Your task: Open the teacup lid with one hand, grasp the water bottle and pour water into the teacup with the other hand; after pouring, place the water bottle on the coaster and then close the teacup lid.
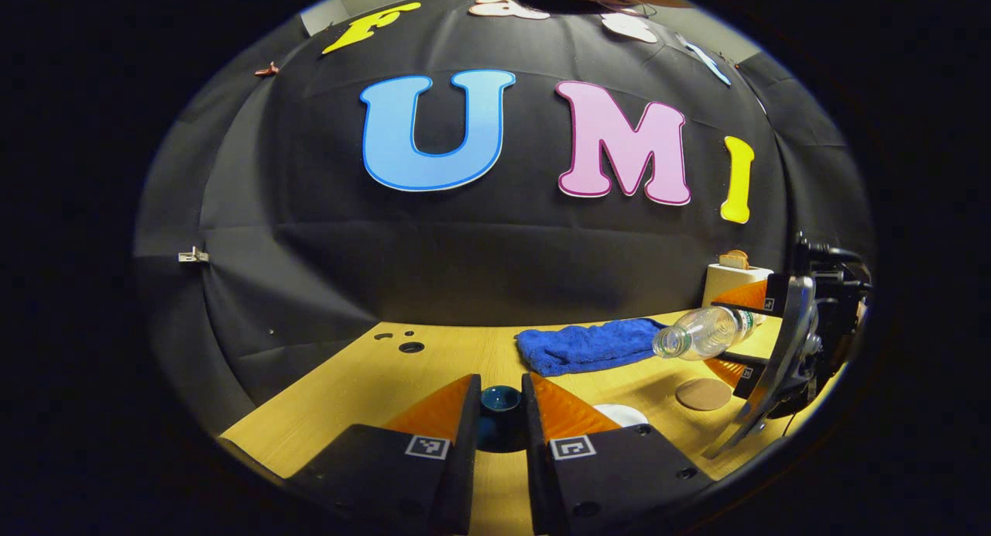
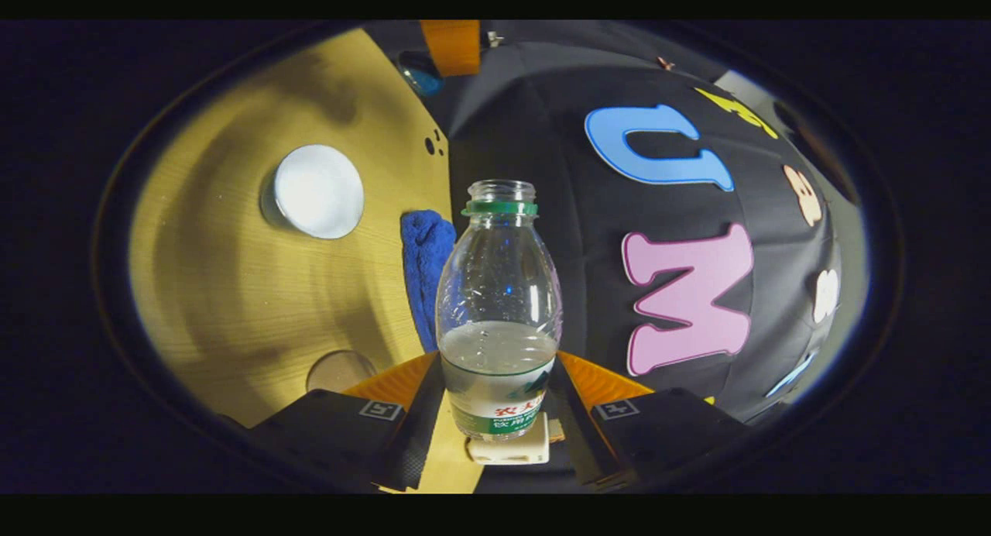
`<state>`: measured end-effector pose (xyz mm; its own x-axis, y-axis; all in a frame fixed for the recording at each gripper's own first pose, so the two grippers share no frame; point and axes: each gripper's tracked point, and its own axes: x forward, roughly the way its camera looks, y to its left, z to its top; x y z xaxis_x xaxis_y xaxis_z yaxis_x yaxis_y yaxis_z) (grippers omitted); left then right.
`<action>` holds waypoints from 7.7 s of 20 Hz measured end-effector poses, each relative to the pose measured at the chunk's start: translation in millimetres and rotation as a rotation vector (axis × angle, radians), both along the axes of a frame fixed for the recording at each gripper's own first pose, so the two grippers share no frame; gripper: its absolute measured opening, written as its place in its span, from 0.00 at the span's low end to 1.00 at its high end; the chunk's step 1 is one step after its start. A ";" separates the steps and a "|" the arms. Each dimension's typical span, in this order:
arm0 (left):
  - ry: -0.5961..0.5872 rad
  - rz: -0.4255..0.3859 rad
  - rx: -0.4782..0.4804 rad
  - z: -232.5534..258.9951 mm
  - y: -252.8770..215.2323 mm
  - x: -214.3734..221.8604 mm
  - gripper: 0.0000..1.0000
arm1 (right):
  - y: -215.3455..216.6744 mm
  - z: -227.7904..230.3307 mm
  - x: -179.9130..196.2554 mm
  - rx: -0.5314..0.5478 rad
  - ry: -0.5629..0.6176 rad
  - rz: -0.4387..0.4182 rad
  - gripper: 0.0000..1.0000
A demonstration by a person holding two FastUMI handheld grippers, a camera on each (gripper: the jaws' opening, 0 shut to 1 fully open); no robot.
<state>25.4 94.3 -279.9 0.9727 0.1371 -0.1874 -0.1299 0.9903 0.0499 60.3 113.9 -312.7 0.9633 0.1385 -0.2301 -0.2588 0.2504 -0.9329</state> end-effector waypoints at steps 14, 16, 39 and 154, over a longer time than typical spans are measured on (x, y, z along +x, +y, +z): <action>-0.003 0.013 0.002 1.7 4.4 -3.0 0.33 | 6.2 -7.1 0.5 -0.205 -0.026 0.093 0.74; -0.006 0.015 -0.006 0.1 3.7 -2.8 0.33 | 5.8 -6.3 -0.7 -0.221 -0.031 0.102 0.74; 0.013 0.036 -0.041 -16.8 15.2 -6.0 0.33 | 11.1 4.0 12.1 -0.338 -0.139 0.191 0.74; 0.145 -0.131 -0.094 -84.5 -106.2 52.5 0.37 | 20.6 -59.9 -60.3 1.278 0.514 -0.386 0.97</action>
